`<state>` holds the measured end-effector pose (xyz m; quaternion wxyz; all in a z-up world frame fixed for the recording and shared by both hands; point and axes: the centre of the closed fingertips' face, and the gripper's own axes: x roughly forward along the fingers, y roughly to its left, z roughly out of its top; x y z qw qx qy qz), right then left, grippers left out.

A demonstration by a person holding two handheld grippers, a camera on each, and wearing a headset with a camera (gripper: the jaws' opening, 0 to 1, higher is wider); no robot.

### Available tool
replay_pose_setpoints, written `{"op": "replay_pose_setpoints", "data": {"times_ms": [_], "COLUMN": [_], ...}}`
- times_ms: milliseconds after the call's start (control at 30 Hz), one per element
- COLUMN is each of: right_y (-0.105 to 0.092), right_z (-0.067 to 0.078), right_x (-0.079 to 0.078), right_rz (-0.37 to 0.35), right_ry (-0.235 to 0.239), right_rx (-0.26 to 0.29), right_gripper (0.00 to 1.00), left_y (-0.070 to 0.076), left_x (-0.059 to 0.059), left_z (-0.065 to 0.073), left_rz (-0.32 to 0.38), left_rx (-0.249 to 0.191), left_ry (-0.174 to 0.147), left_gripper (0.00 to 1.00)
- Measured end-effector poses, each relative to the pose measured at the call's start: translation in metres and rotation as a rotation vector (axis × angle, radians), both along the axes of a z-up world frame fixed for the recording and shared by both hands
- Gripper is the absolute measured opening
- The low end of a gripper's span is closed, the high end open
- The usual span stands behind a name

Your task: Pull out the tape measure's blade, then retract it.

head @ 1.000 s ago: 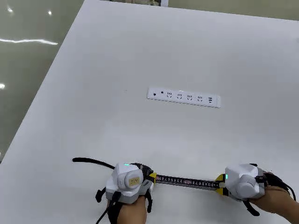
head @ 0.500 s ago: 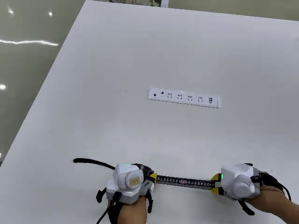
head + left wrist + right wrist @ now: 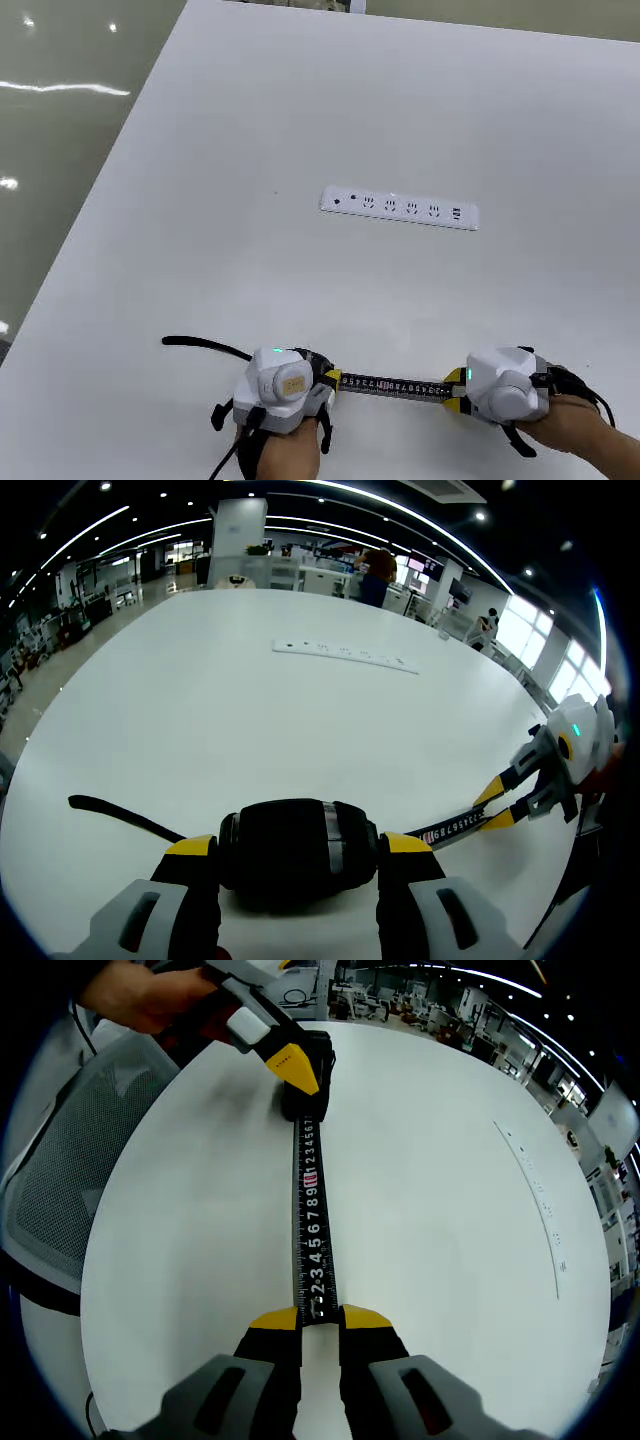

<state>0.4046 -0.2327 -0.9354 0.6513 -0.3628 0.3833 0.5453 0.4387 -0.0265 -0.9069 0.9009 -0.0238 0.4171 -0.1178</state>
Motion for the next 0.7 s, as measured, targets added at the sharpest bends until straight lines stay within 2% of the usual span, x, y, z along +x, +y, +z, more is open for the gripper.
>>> {"op": "replay_pose_setpoints", "data": {"times_ms": [700], "right_y": [0.022], "right_z": [0.001], "right_x": [0.001], "right_rz": [0.011], "right_ry": [0.004], "right_rx": [0.032], "right_gripper": [0.12], "left_y": [0.000], "left_x": [0.000], "left_z": [0.000], "left_rz": [-0.002], "left_rx": [-0.003], "left_ry": [0.004], "left_gripper": [0.61]}}
